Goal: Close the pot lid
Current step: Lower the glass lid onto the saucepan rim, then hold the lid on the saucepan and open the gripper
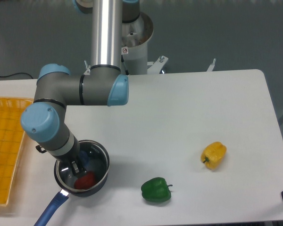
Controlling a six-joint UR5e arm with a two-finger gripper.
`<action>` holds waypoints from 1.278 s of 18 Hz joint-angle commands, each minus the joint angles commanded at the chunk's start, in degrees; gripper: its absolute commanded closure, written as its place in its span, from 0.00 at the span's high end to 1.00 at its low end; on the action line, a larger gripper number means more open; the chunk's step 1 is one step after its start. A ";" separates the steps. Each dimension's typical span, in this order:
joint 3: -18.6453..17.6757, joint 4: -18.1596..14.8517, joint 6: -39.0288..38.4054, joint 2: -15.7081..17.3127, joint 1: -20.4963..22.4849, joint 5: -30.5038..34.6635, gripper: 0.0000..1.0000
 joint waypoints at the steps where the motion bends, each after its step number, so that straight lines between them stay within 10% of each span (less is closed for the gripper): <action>1: 0.00 0.00 0.00 0.00 0.00 0.00 0.63; 23: 0.00 0.26 -1.14 -0.97 -1.14 0.00 0.63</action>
